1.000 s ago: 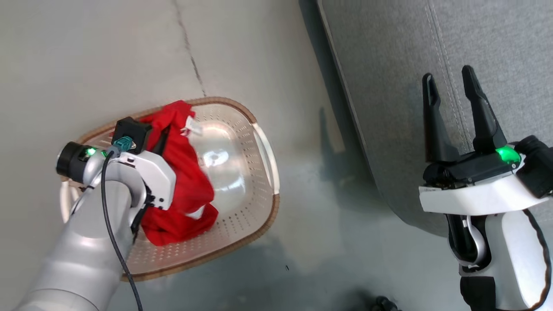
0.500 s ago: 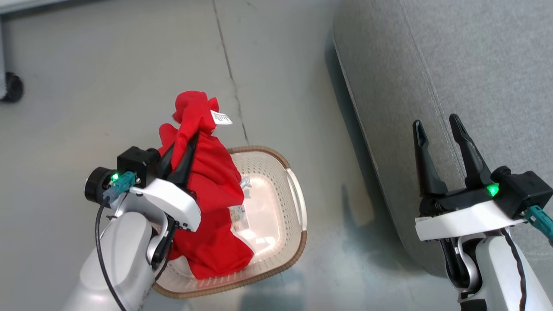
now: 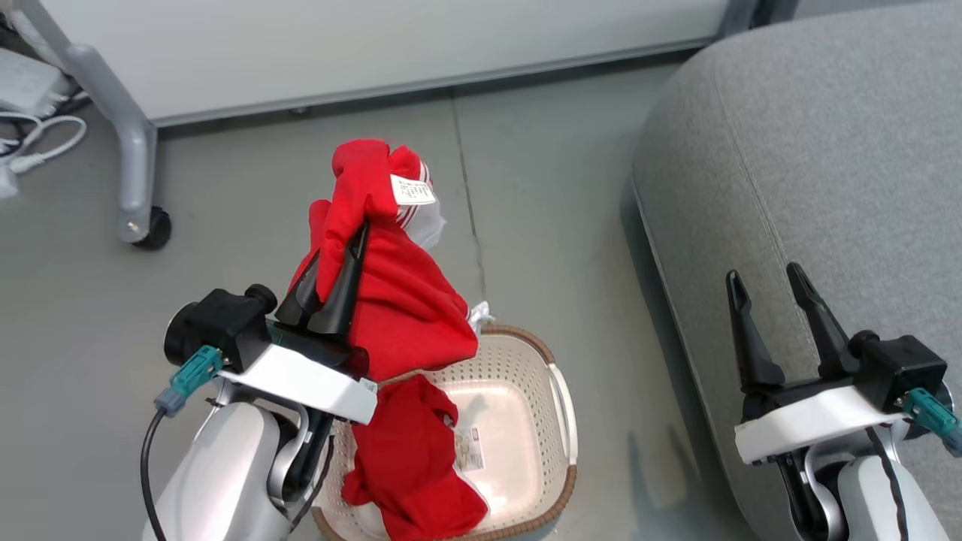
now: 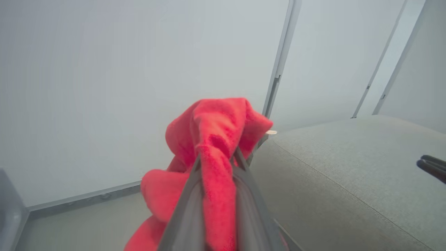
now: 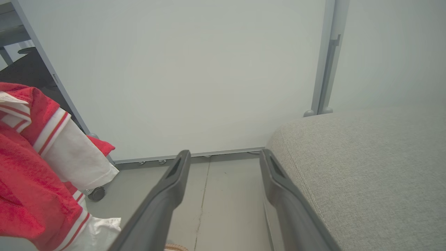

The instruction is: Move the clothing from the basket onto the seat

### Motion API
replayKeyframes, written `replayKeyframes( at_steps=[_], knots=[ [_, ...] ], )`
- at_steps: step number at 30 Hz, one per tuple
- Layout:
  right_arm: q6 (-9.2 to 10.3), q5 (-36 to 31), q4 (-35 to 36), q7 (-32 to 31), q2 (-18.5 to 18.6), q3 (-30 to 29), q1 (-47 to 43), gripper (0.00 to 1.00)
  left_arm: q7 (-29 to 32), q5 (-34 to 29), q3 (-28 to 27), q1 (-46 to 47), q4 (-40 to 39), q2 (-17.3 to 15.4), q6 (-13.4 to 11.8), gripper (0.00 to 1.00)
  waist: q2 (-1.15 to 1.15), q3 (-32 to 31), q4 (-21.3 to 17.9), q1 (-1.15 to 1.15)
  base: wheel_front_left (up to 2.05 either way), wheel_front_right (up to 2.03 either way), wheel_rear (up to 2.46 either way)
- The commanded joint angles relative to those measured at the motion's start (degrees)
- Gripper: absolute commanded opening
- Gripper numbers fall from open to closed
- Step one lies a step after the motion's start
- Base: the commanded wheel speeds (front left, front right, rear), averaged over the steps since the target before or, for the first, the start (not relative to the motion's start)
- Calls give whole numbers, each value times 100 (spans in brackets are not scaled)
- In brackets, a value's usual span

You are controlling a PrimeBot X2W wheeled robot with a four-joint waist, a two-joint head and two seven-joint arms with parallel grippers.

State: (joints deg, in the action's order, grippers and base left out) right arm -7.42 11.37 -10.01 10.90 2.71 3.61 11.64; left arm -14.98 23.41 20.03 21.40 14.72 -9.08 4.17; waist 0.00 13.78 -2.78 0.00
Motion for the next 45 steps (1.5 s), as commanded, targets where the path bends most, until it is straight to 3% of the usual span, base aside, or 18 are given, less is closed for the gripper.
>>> replayKeyframes(
  at_steps=[1, 21, 38, 45],
  knots=[
    [-13, -39, -11, -47, 35, -42, -107, 100, -22, 39, -51, -108, -154, 12, 21, 0, 0, -258, 147, 0, 0, 0, 0],
    [-13, 135, 39, -370, 35, -39, -940, 100, 224, 179, 161, -1109, -1112, -60, -91, 0, 0, -1335, 250, 0, 0, 0, 0],
    [-13, 197, 99, -451, 36, 25, -984, 100, 363, 231, 222, -1269, -1422, -159, -206, 0, 0, -1388, 315, 0, 0, 0, 0],
    [-13, 400, 190, -381, 30, 498, -694, 100, 336, 253, 258, -1150, -1430, -183, -147, 0, 0, -1328, 393, 0, 0, 0, 0]
  ],
)
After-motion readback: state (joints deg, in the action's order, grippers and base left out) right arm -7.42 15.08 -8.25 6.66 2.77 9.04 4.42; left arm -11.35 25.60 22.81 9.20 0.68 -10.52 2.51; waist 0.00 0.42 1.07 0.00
